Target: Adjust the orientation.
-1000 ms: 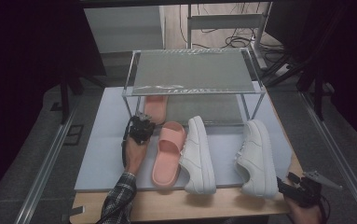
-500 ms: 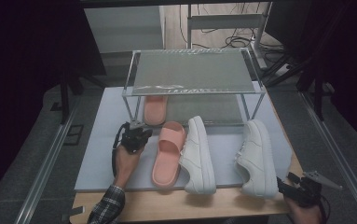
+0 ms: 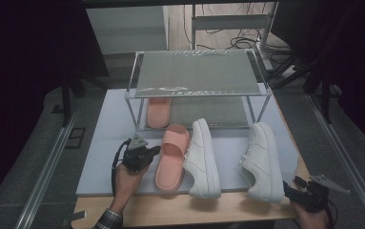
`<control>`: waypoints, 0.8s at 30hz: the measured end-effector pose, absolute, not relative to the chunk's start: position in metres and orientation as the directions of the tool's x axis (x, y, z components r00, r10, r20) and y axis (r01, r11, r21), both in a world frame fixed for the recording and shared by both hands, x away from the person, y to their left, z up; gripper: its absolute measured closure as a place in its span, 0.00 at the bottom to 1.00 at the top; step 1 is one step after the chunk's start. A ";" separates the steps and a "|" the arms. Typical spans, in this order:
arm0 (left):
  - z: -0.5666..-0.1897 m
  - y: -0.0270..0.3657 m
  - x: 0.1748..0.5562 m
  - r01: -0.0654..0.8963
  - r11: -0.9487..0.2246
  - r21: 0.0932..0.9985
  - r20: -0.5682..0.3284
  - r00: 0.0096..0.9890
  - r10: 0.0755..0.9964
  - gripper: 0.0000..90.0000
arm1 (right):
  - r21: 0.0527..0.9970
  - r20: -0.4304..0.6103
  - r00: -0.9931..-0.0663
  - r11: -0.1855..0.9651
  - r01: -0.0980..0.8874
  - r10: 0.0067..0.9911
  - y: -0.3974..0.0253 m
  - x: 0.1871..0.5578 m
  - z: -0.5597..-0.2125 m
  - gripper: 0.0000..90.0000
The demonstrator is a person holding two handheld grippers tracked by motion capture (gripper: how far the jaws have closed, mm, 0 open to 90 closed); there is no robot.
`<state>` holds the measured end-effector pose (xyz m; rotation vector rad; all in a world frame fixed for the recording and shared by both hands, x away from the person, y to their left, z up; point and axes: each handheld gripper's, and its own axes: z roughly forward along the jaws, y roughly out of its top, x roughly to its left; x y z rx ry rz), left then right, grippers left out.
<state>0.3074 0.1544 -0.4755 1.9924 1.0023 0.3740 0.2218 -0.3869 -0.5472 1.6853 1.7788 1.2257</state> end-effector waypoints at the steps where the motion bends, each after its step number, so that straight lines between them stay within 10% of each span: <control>1: -0.478 0.151 0.307 0.512 -0.320 0.797 -0.101 0.636 0.765 0.99 | 0.798 0.274 -0.194 -0.111 0.592 0.942 -0.387 0.222 -0.547 0.23; 24: -0.489 0.156 0.316 0.533 -0.305 0.789 -0.078 0.579 0.812 0.99 | 0.798 0.275 -0.195 -0.111 0.592 0.941 -0.387 0.222 -0.547 0.23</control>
